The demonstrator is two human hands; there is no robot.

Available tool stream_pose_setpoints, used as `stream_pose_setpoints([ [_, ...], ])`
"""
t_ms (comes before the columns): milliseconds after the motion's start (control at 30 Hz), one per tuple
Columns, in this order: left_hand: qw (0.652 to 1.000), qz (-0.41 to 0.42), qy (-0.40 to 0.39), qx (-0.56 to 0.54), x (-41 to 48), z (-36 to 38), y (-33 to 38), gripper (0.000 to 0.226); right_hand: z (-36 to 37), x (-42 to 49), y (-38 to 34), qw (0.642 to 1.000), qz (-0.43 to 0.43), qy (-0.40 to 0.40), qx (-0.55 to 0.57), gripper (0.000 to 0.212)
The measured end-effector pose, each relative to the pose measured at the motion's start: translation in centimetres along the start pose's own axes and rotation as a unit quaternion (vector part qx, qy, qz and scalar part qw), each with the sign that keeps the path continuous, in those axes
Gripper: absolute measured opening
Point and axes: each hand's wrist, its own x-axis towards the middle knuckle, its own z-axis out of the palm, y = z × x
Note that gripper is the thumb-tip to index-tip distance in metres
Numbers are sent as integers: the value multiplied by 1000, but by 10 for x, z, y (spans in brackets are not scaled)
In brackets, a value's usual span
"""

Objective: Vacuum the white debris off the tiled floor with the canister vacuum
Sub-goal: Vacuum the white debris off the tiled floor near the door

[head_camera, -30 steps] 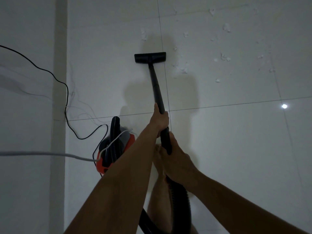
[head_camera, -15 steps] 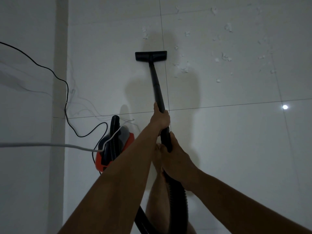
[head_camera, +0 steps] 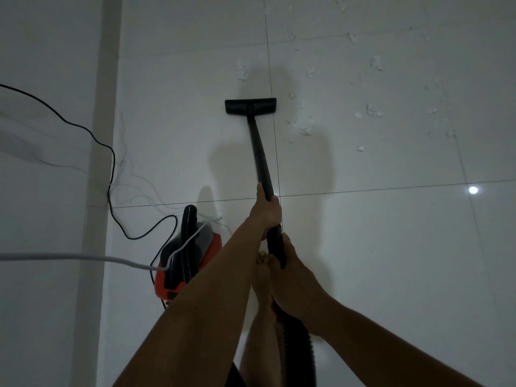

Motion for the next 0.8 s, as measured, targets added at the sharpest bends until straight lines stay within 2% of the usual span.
stream_pose_setpoints([
  [333, 999, -2, -12, -38, 26, -6, 18, 70, -10, 19, -16, 999, -28, -2, 28, 61],
  [467, 998, -8, -12, -53, 30, -11, 31, 70, -15, 18, -24, 992, 3, -29, 126, 62],
  [600, 999, -7, 2, -46, 29, -9, 30, 68, -12, 12, -25, 999, -25, 14, 44, 53],
  [800, 999, 4, 3, -47, 29, -14, 27, 67, -6, 14, -27, 997, -23, 33, 61, 52],
])
